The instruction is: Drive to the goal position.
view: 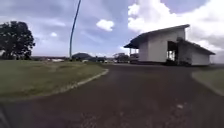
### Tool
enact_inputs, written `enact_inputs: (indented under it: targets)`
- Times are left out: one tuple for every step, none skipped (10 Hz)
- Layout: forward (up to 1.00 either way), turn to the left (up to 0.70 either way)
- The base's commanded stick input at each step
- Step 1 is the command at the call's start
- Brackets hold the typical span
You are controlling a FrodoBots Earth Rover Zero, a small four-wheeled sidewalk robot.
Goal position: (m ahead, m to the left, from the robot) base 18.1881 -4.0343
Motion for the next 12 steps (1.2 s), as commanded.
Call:
enact_inputs:
  targets:
    - [0.7, 0.0]
    - [0.7, 0.0]
    - [0.7, 0.0]
    - [0.7, 0.0]
    - [0.7, 0.0]
    - [0.7, 0.0]
    - [0.7, 0.0]
    - [0.7, 0.0]
    - [0.7, 0.0]
    - [0.7, 0.0]
    - [0.7, 0.0]
    - [0.7, 0.0]
